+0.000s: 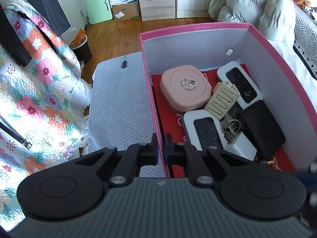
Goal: Organize rigid objects
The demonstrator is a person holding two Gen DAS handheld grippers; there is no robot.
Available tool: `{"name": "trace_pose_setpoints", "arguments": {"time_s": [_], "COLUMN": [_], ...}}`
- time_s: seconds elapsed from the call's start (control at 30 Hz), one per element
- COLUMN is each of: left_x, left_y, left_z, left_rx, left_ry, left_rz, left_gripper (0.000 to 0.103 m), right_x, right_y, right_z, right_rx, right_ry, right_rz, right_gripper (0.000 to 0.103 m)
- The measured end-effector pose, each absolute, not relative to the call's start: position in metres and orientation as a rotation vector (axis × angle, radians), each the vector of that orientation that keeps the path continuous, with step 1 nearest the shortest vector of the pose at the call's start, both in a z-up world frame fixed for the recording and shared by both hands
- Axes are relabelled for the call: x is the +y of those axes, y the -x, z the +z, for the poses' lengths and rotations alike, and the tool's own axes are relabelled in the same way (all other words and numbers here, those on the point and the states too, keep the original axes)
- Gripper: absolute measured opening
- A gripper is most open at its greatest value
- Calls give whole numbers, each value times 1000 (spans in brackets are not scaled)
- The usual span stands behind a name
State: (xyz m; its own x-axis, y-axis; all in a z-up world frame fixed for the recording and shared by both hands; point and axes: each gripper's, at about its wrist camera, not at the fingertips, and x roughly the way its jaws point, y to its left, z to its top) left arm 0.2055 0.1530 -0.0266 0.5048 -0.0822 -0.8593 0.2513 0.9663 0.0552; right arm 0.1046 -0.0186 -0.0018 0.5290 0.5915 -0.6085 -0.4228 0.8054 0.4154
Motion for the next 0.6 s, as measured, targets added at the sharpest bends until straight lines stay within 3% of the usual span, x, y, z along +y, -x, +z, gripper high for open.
{"name": "trace_pose_setpoints", "arguments": {"time_s": [0.2, 0.4, 0.47, 0.53, 0.6], "left_x": [150, 150, 150, 146, 141], "left_y": [-206, -204, -201, -193, -182], "left_z": [-26, -25, -21, -13, -1], "left_rx": [1018, 1033, 1051, 1037, 980], "left_ry": [-181, -159, -148, -176, -237], "left_rz": [-190, -164, -151, -133, -95], "left_gripper": [5, 8, 19, 44, 53], "right_x": [-51, -69, -73, -78, -80], "right_y": [-88, -69, -65, -61, -58], "right_z": [10, 23, 27, 31, 35], "right_rx": [752, 694, 682, 677, 666], "right_ry": [-248, -110, -84, -74, -61], "right_rz": [517, 419, 400, 396, 390], "right_gripper": [29, 35, 37, 42, 47]}}
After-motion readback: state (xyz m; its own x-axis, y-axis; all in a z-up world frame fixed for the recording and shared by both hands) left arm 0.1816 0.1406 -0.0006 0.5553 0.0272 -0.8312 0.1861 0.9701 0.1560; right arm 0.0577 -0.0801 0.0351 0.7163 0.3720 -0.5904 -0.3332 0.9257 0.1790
